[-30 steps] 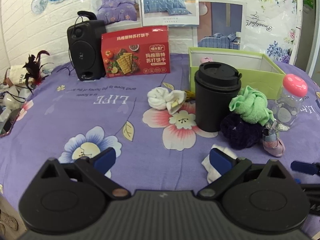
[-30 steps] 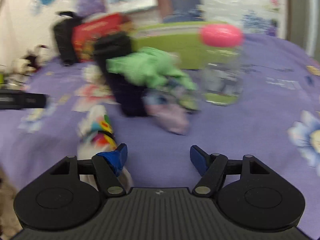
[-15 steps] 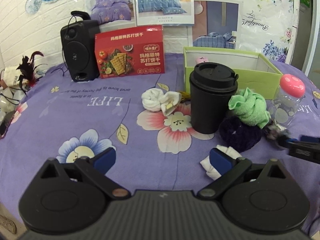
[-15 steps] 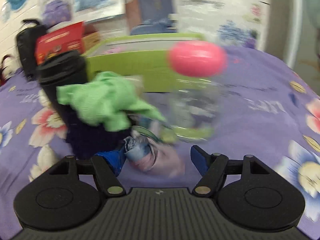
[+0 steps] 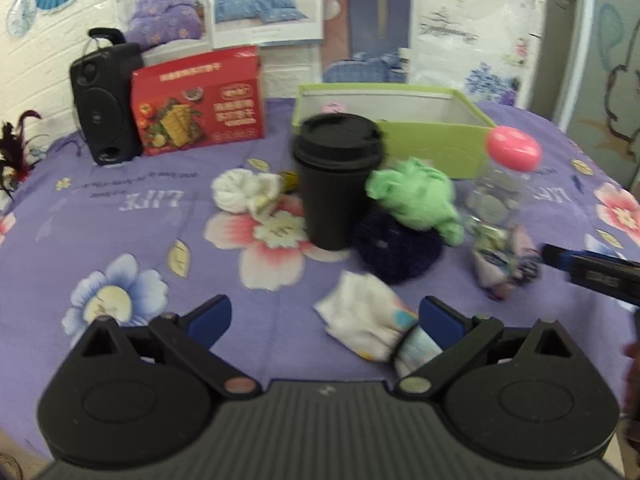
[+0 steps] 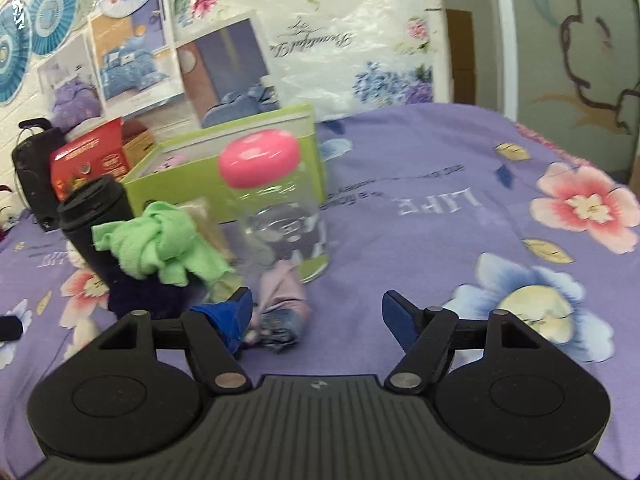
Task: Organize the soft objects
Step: 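Move the left tool to the white printed sock while the right tool approaches the patterned cloth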
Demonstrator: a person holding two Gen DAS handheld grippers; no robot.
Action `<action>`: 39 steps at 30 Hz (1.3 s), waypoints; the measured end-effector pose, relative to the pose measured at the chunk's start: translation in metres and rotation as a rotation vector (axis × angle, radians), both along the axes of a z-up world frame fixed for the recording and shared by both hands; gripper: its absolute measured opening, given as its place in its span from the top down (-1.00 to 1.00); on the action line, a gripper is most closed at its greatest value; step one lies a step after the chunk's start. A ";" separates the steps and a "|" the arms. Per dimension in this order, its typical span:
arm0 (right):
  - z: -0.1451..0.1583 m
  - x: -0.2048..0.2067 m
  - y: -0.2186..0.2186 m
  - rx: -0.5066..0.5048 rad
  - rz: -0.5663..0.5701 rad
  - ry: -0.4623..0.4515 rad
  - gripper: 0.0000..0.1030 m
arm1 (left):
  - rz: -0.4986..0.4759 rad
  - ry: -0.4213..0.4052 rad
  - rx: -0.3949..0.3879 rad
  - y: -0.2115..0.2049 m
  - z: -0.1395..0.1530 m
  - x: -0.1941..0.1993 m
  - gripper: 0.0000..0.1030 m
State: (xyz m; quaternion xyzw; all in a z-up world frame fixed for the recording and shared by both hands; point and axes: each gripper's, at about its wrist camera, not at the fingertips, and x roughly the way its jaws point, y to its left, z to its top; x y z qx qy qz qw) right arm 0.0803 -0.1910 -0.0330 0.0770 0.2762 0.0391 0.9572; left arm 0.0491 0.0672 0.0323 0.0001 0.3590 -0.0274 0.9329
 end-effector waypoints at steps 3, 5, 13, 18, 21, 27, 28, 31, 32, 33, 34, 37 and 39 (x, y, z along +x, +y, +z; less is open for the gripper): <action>-0.005 0.009 0.003 0.023 0.019 0.033 -0.12 | -0.033 0.000 0.011 -0.027 -0.004 -0.006 -0.92; -0.007 0.009 0.000 0.036 0.012 0.043 -0.12 | -0.053 0.011 0.030 -0.046 -0.009 -0.004 -0.92; -0.009 -0.001 -0.015 0.089 -0.002 0.036 -0.12 | 0.014 0.121 0.182 -0.084 -0.060 0.018 -0.93; -0.009 -0.002 -0.018 0.101 0.001 0.036 -0.12 | 0.017 0.142 0.172 -0.047 -0.061 0.015 -0.95; -0.011 0.001 -0.016 0.098 0.016 0.053 -0.13 | 0.007 0.155 0.137 -0.021 -0.055 0.014 -0.95; -0.014 0.007 -0.002 0.082 0.049 0.071 -0.13 | -0.021 0.153 0.029 -0.010 -0.051 0.019 -0.94; -0.015 0.008 0.001 0.077 0.052 0.072 -0.13 | -0.019 0.158 0.020 -0.014 -0.055 0.023 -0.94; -0.016 0.010 0.006 0.057 0.066 0.087 -0.13 | -0.005 0.180 -0.005 -0.029 -0.064 0.035 -0.94; -0.016 0.010 0.006 0.047 0.067 0.089 -0.13 | -0.005 0.190 -0.013 -0.032 -0.068 0.039 -0.94; -0.015 0.009 0.006 0.041 0.062 0.088 -0.13 | -0.006 0.195 -0.019 -0.034 -0.071 0.042 -0.94; -0.014 0.009 0.006 0.039 0.055 0.087 -0.13 | 0.001 0.211 -0.019 -0.035 -0.076 0.046 -0.94; -0.014 0.014 0.004 0.031 0.041 0.089 -0.13 | 0.022 0.197 0.016 -0.038 -0.083 0.050 -0.95; -0.015 0.019 0.006 0.014 0.036 0.094 -0.13 | 0.025 0.205 0.020 -0.034 -0.083 0.048 -0.95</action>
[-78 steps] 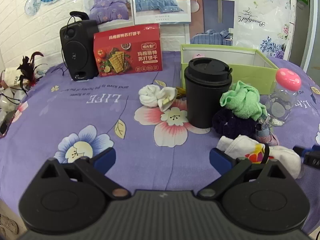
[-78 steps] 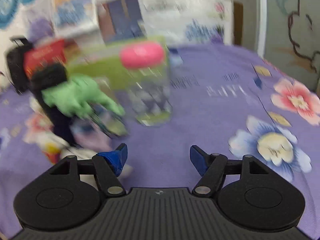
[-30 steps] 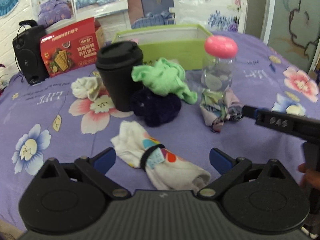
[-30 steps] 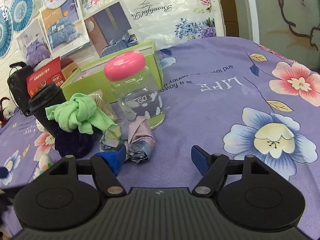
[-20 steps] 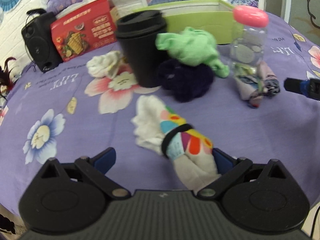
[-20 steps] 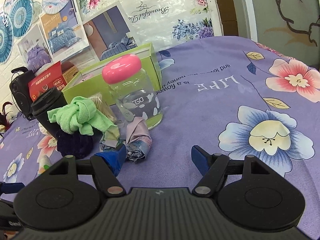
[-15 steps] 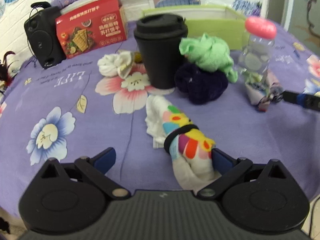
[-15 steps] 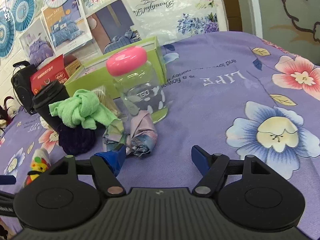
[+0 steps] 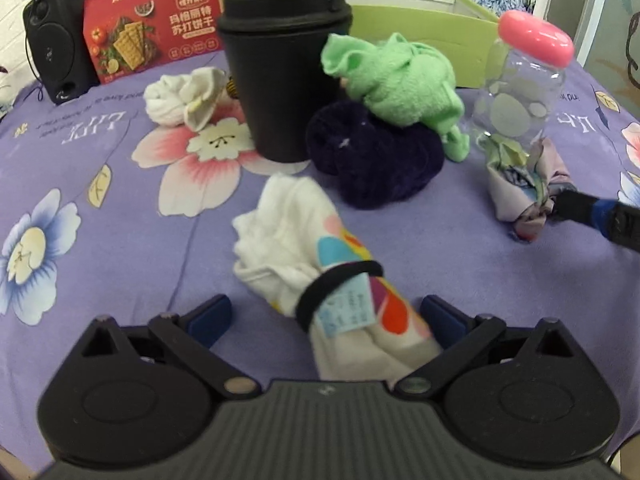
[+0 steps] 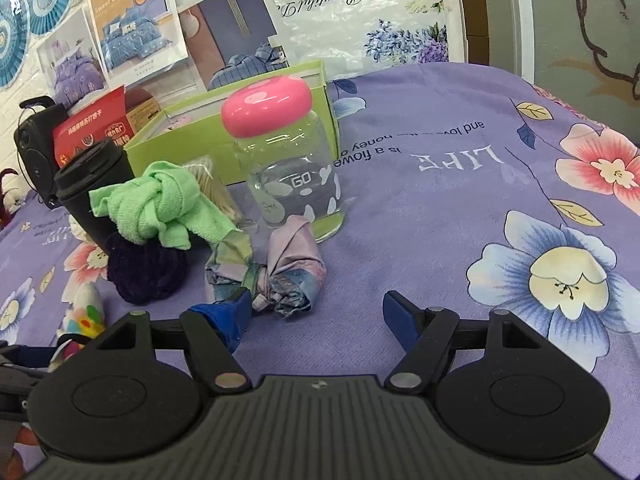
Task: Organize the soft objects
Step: 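Move the left tool to the white printed sock while the right tool approaches the patterned cloth, then close the left tool on the sock while the right tool grips the patterned cloth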
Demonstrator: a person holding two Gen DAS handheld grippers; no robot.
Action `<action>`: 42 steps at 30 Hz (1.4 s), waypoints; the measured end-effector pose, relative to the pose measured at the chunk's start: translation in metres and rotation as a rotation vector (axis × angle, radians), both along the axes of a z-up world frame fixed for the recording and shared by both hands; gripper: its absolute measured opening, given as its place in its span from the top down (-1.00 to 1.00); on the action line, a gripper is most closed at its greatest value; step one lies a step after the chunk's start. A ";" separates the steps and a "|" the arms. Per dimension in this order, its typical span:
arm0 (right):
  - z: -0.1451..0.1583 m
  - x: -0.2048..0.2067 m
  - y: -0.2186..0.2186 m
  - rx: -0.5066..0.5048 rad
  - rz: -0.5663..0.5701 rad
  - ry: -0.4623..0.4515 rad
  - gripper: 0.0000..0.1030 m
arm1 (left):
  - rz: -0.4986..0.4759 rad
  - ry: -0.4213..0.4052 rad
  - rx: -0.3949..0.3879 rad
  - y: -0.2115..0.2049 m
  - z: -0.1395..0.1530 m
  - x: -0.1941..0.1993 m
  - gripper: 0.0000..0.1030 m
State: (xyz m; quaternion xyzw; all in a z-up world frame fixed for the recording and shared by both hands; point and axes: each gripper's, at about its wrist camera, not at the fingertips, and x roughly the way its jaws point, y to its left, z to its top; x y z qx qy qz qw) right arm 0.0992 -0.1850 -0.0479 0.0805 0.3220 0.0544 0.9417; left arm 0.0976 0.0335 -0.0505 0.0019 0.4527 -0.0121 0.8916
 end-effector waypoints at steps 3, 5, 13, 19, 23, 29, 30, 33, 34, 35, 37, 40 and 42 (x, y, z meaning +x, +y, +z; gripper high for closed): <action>-0.001 0.012 0.008 -0.008 0.024 0.013 -0.13 | 0.003 0.016 -0.011 0.007 0.000 0.002 -0.95; -0.002 0.020 0.016 -0.007 0.038 0.012 -0.13 | -0.002 0.014 -0.006 0.007 0.000 0.002 -0.96; -0.001 0.030 0.040 0.010 0.109 0.028 -0.15 | -0.031 0.012 0.003 0.006 0.000 0.006 -0.97; -0.013 0.041 0.056 -0.001 0.180 0.068 -0.19 | -0.043 0.007 0.001 0.006 0.000 0.007 -0.97; -0.019 0.039 0.067 -0.063 0.210 0.037 -0.25 | -0.048 -0.002 0.008 0.005 -0.001 0.007 -0.98; -0.019 0.047 0.080 -0.125 0.204 0.058 -0.34 | -0.045 -0.001 0.008 0.004 -0.001 0.008 -0.98; -0.017 0.049 0.083 -0.135 0.204 0.068 -0.35 | -0.044 -0.001 0.008 0.004 -0.001 0.008 -0.98; -0.014 0.048 0.081 -0.092 0.227 0.059 -0.32 | -0.045 -0.001 0.002 0.005 0.000 0.007 -0.98; -0.014 0.046 0.078 -0.074 0.227 0.052 -0.30 | -0.044 -0.003 -0.001 0.006 0.000 0.007 -0.97; -0.014 0.044 0.075 -0.055 0.226 0.035 -0.27 | -0.045 -0.004 -0.003 0.007 0.000 0.006 -0.95; -0.015 0.039 0.069 -0.030 0.223 0.002 -0.15 | -0.051 -0.009 -0.015 0.007 0.002 0.003 -0.66; -0.020 0.035 0.063 -0.011 0.231 -0.004 0.40 | -0.097 -0.015 -0.037 0.005 0.012 -0.006 0.13; -0.018 0.029 0.061 0.006 0.238 -0.018 0.51 | -0.097 -0.019 -0.037 0.005 0.019 -0.012 0.31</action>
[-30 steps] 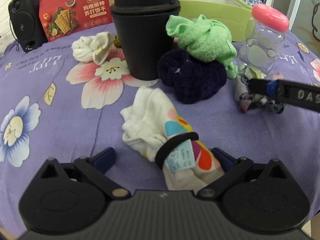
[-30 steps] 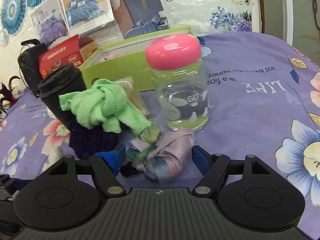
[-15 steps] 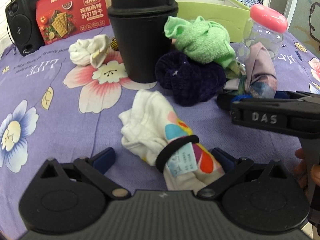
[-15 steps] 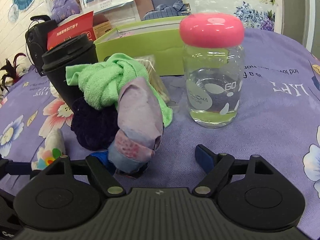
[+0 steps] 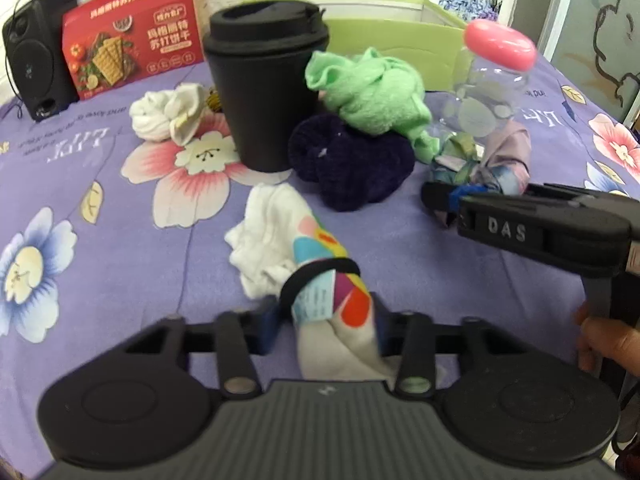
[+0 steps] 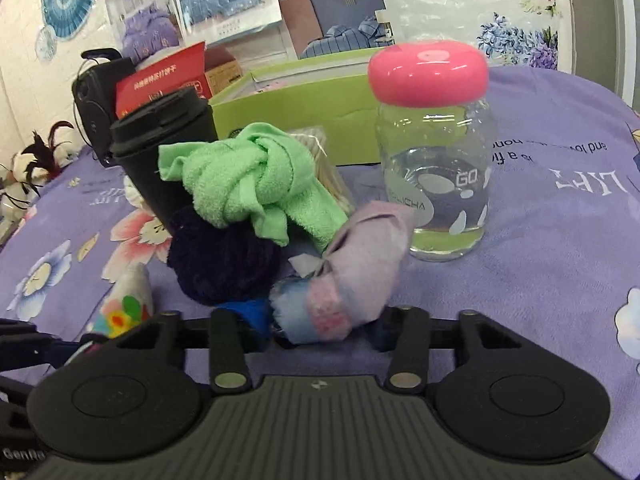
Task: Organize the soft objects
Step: 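Close the left tool on the sock while the right tool grips the patterned cloth, then carry the sock and cloth into the lime-green box and open both tools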
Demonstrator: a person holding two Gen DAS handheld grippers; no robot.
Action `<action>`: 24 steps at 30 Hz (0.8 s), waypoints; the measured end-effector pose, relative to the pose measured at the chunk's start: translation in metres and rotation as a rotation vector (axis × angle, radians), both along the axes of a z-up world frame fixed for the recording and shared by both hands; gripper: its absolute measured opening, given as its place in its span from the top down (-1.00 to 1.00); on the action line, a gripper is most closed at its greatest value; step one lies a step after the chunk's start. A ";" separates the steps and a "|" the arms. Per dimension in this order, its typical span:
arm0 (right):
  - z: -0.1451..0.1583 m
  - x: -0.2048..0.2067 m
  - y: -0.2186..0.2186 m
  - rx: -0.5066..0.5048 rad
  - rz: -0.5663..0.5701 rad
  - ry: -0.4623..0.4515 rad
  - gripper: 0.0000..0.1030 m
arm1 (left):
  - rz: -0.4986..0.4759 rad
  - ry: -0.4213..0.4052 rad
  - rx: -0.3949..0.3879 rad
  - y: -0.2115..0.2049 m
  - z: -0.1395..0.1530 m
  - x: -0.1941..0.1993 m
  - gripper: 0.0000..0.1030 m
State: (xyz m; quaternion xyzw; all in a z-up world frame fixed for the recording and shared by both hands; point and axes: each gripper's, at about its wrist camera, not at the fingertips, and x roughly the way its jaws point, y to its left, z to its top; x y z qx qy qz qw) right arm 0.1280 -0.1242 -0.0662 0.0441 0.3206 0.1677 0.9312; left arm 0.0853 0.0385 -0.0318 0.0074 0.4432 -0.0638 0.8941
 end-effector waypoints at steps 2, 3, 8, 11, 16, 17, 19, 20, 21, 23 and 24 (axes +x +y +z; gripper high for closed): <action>0.003 -0.009 -0.003 -0.013 -0.006 -0.029 0.53 | -0.002 -0.004 -0.040 0.006 0.008 -0.006 0.32; 0.005 -0.015 -0.008 -0.002 -0.011 -0.040 0.53 | -0.007 -0.011 -0.055 0.009 0.012 -0.008 0.32; 0.037 -0.047 -0.033 0.065 -0.040 -0.132 0.53 | 0.002 -0.072 -0.097 0.022 0.047 -0.014 0.33; 0.073 -0.053 -0.041 0.053 -0.035 -0.216 0.53 | -0.026 -0.113 -0.125 0.029 0.082 0.001 0.33; 0.139 0.001 -0.050 0.033 0.019 -0.311 0.52 | -0.076 -0.205 -0.116 0.025 0.145 0.076 0.33; 0.148 0.020 -0.049 0.014 0.028 -0.311 0.51 | -0.076 -0.215 -0.114 0.023 0.154 0.096 0.33; 0.162 0.062 -0.044 -0.018 0.050 -0.298 0.51 | -0.077 -0.223 -0.106 0.017 0.168 0.137 0.33; 0.167 0.083 -0.039 -0.032 0.066 -0.282 0.51 | -0.071 -0.225 -0.106 0.014 0.174 0.159 0.33; 0.171 0.103 -0.033 -0.045 0.078 -0.266 0.51 | -0.070 -0.221 -0.103 0.010 0.178 0.179 0.33; 0.172 0.136 -0.025 -0.072 0.096 -0.229 0.50 | -0.057 -0.203 -0.094 0.005 0.178 0.215 0.33; 0.170 0.151 -0.021 -0.077 0.103 -0.210 0.49 | -0.058 -0.199 -0.085 0.002 0.175 0.230 0.32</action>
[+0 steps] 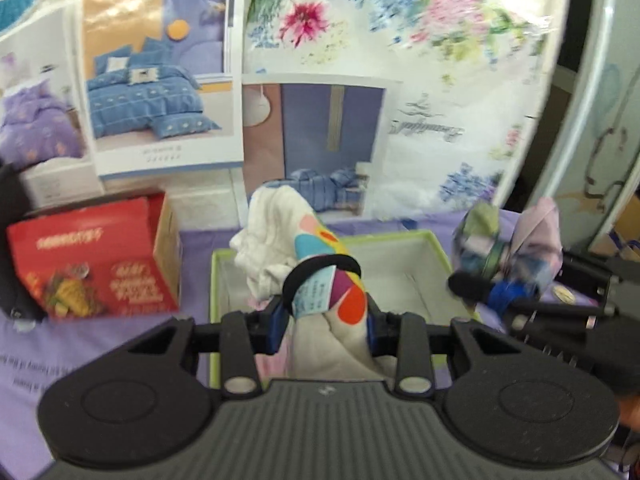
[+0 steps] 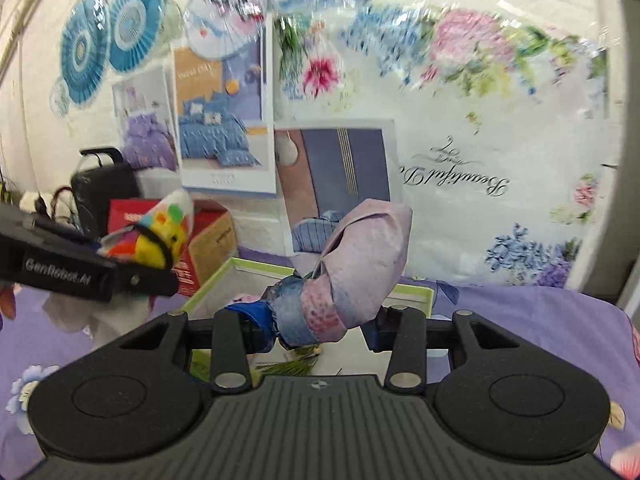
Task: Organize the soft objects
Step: 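Carry the sock and cloth into the lime-green box and open both tools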
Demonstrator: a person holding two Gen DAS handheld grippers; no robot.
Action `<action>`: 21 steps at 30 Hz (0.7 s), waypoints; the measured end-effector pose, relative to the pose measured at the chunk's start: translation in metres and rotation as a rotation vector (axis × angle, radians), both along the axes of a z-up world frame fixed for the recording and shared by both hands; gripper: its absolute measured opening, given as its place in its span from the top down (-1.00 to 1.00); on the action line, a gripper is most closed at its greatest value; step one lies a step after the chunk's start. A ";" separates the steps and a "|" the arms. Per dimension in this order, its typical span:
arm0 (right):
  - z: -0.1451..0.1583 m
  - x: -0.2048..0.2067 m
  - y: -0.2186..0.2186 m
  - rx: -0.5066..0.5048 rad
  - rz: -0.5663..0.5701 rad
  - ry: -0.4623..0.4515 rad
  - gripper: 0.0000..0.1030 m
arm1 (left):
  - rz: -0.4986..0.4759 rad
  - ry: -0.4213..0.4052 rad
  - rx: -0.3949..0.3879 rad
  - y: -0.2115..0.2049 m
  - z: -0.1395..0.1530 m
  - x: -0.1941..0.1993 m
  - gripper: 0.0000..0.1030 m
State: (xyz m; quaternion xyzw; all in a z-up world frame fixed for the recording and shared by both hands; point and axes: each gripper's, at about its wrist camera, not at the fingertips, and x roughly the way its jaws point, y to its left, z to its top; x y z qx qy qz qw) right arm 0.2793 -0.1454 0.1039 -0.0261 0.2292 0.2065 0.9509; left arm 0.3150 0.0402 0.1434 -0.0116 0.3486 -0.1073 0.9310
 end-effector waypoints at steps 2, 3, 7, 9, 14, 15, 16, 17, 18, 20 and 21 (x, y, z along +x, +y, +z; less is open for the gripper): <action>-0.008 0.026 0.006 -0.003 0.020 0.062 0.43 | 0.021 0.024 0.036 -0.006 -0.011 0.029 0.31; -0.013 0.037 0.007 -0.001 0.027 0.091 0.41 | 0.024 0.034 0.053 -0.009 -0.018 0.040 0.18; -0.036 0.062 0.013 -0.025 0.018 0.170 0.32 | 0.045 0.084 0.095 -0.013 -0.039 0.068 -0.51; -0.042 0.067 0.013 -0.039 0.006 0.175 0.27 | 0.051 0.084 0.102 -0.010 -0.044 0.068 -0.51; -0.042 0.068 0.004 0.036 -0.003 0.171 0.13 | 0.057 0.090 0.107 -0.009 -0.047 0.063 -0.53; -0.040 0.068 0.005 0.040 -0.005 0.164 0.10 | 0.058 0.090 0.113 -0.008 -0.048 0.061 -0.53; -0.038 0.068 0.005 0.040 -0.009 0.158 0.07 | 0.059 0.086 0.118 -0.009 -0.047 0.057 -0.53; -0.036 0.064 0.005 0.039 -0.009 0.150 0.05 | 0.061 0.082 0.122 -0.009 -0.045 0.052 -0.53; -0.034 0.061 0.006 0.035 -0.004 0.143 0.02 | 0.062 0.076 0.126 -0.009 -0.043 0.047 -0.53; -0.029 0.053 0.006 0.017 -0.007 0.128 -0.03 | 0.066 0.057 0.127 -0.009 -0.036 0.035 -0.54; -0.026 0.047 0.005 0.006 -0.004 0.120 -0.06 | 0.069 0.047 0.125 -0.008 -0.032 0.028 -0.55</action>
